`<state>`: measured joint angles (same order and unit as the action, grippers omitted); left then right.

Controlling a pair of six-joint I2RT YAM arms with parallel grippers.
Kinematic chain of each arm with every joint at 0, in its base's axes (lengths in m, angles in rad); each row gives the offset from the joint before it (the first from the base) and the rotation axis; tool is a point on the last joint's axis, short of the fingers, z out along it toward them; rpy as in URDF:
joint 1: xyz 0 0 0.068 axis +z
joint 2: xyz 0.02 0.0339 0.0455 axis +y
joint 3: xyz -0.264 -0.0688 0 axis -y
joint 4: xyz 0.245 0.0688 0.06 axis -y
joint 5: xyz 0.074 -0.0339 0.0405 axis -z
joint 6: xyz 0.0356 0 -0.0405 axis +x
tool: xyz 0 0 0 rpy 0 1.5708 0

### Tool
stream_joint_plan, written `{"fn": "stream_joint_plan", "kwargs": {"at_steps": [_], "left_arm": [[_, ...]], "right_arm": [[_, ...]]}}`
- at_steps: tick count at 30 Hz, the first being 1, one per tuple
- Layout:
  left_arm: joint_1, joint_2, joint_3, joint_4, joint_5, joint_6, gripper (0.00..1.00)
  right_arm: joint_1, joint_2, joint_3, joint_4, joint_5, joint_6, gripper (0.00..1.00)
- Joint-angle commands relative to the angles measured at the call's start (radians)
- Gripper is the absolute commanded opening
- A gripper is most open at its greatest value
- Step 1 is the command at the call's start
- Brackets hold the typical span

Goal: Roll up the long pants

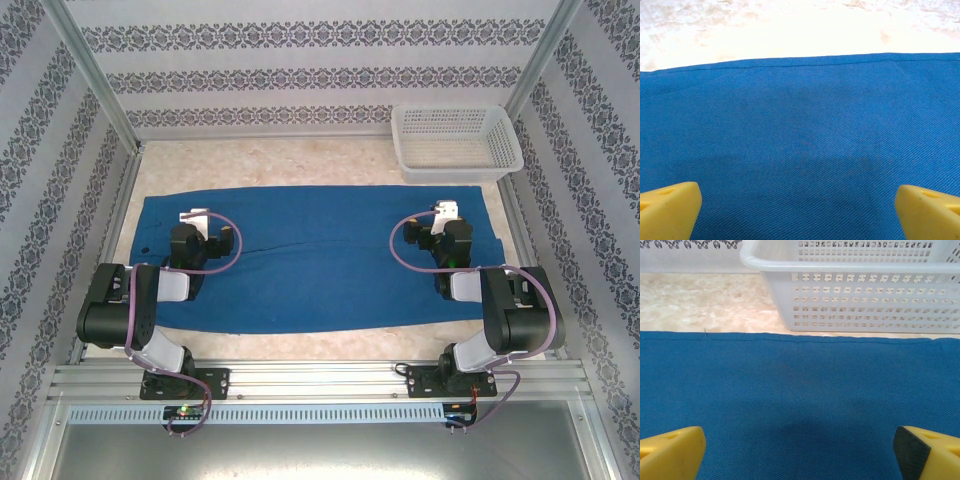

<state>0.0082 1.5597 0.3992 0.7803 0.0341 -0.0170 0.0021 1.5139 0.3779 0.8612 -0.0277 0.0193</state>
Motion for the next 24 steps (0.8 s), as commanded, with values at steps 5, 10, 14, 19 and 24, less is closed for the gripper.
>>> {"fn": "stream_joint_plan", "kwargs": {"at_steps": [5, 10, 14, 19, 24], "left_arm": [[-0.002, 0.001, 0.015, 0.054, 0.006, 0.016, 1.0], [-0.003, -0.088, 0.383, -0.672, -0.404, -0.147, 1.0], [-0.002, -0.053, 0.7, -1.025, -0.464, -0.201, 1.0], [0.017, -0.06, 1.004, -1.523, -0.365, -0.539, 1.0], [0.046, -0.216, 0.89, -1.573, -0.181, -0.678, 1.0]], "right_arm": [[0.002, -0.009, 0.012, 0.019, 0.013, 0.009, 0.98], [0.0, -0.126, 0.181, -0.386, 0.091, 0.037, 0.98], [0.001, -0.21, 0.317, -0.604, 0.068, 0.044, 0.98], [0.001, -0.324, 0.496, -0.97, 0.203, 0.19, 0.98], [-0.03, -0.423, 0.562, -1.206, 0.33, 0.284, 0.98]]}}
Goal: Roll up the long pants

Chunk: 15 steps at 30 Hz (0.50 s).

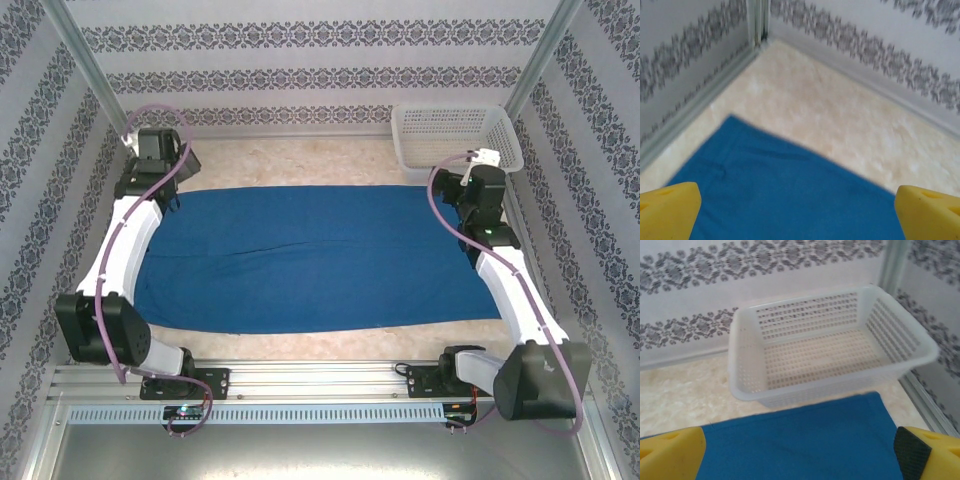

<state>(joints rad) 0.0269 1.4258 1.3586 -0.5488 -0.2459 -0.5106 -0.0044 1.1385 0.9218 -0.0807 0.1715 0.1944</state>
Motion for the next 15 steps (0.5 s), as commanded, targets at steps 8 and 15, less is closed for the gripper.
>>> {"fn": "stream_joint_plan", "kwargs": {"at_steps": [8, 15], "left_arm": [[0.2, -0.625, -0.464, -0.409, 0.047, -0.591, 1.0], [0.217, -0.747, -0.588, -0.532, -0.015, -0.635, 1.0]], "right_arm": [[-0.131, -0.183, -0.059, -0.334, -0.111, 0.212, 0.98], [-0.149, -0.114, -0.04, -0.389, -0.247, 0.203, 0.98]]}}
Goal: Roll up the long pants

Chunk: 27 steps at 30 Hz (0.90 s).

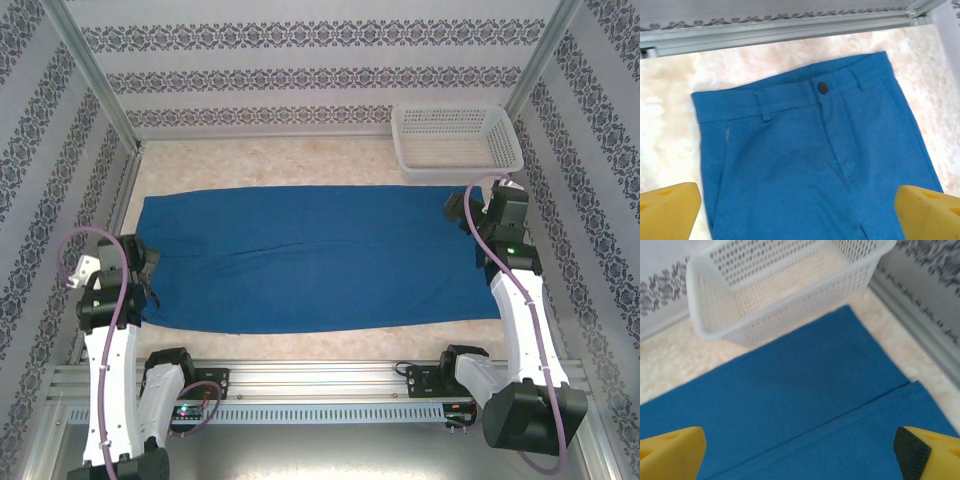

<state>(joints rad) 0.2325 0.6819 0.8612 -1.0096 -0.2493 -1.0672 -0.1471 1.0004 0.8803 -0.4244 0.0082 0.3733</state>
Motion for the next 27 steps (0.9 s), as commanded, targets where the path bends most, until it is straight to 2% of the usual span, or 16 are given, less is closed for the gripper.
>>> {"fn": "stream_joint_plan", "kwargs": {"at_steps": [1, 5, 9, 11, 15, 20, 27], "left_arm": [[0.011, 0.002, -0.139, -0.051, -0.009, -0.102, 1.0], [0.02, 0.084, -0.278, 0.103, -0.008, -0.111, 1.0], [0.068, 0.278, -0.213, 0.04, -0.115, -0.111, 1.0], [0.106, 0.366, -0.174, 0.038, -0.126, -0.081, 1.0], [0.206, 0.437, -0.173, 0.134, -0.035, -0.038, 1.0], [0.28, 0.488, -0.183, 0.161, -0.029, -0.016, 1.0], [0.383, 0.641, -0.195, 0.287, 0.094, 0.033, 1.0]], "right_arm": [[-0.009, 0.031, 0.0, -0.045, -0.091, 0.029, 0.98], [-0.011, 0.038, -0.007, -0.049, -0.124, 0.043, 0.98], [-0.013, 0.007, -0.01, -0.066, -0.13, 0.041, 0.98], [-0.012, -0.015, -0.016, -0.08, -0.118, 0.037, 0.98], [-0.014, -0.05, -0.03, -0.103, -0.095, 0.039, 0.98], [-0.015, -0.075, -0.021, -0.143, -0.076, 0.027, 0.98], [-0.017, -0.073, 0.007, -0.164, -0.069, 0.026, 0.98]]}}
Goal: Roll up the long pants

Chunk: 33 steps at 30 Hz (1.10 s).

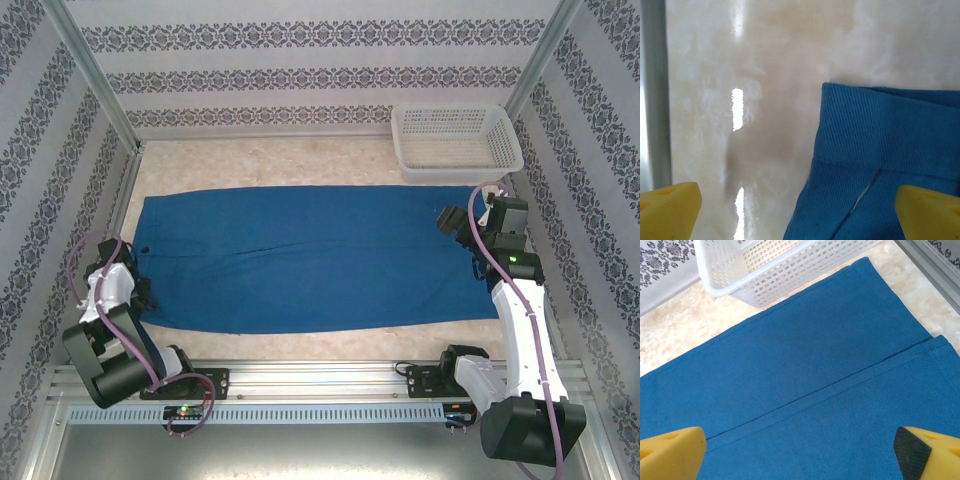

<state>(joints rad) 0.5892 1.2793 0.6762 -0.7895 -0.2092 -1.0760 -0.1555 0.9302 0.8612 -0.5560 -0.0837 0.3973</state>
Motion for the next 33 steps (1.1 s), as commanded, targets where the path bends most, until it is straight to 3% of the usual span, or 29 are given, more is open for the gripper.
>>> {"fn": "stream_joint_plan", "kwargs": {"at_steps": [1, 9, 11, 12, 13, 15, 17, 20, 24, 27, 31, 33], "left_arm": [[0.037, 0.064, -0.011, 0.095, 0.075, 0.054, 1.0], [0.072, 0.167, 0.021, 0.221, 0.193, 0.105, 1.0], [0.072, 0.182, 0.033, 0.223, 0.193, 0.108, 0.95], [0.073, 0.19, 0.039, 0.224, 0.194, 0.11, 0.82], [0.075, 0.195, 0.045, 0.22, 0.194, 0.109, 0.6], [0.077, 0.207, 0.062, 0.199, 0.19, 0.105, 0.27], [0.077, 0.209, 0.079, 0.168, 0.174, 0.097, 0.02], [0.077, 0.19, 0.092, 0.125, 0.148, 0.09, 0.0], [0.076, 0.15, 0.093, 0.091, 0.143, 0.08, 0.0], [0.077, 0.116, 0.088, 0.081, 0.171, 0.08, 0.0], [0.077, 0.076, 0.096, 0.062, 0.196, 0.091, 0.0], [0.077, 0.063, 0.103, 0.055, 0.201, 0.094, 0.0]], "right_arm": [[-0.009, -0.002, 0.028, -0.036, 0.025, 0.003, 0.98], [-0.01, -0.028, -0.006, -0.036, 0.05, 0.011, 0.98], [-0.01, -0.028, -0.015, -0.033, 0.056, 0.013, 0.98], [-0.01, -0.03, -0.02, -0.032, 0.057, 0.015, 0.98], [-0.009, -0.031, -0.023, -0.032, 0.062, 0.016, 0.98], [-0.009, -0.032, -0.024, -0.036, 0.082, 0.018, 0.95], [-0.01, -0.026, -0.014, -0.067, 0.146, 0.039, 0.92], [-0.023, -0.008, 0.002, -0.125, 0.245, 0.076, 0.9], [-0.073, 0.014, -0.009, -0.182, 0.252, 0.146, 0.92], [-0.18, 0.033, -0.054, -0.21, 0.162, 0.223, 0.92], [-0.423, 0.031, -0.16, -0.21, -0.065, 0.289, 0.9], [-0.483, 0.016, -0.195, -0.209, -0.074, 0.273, 0.9]]}}
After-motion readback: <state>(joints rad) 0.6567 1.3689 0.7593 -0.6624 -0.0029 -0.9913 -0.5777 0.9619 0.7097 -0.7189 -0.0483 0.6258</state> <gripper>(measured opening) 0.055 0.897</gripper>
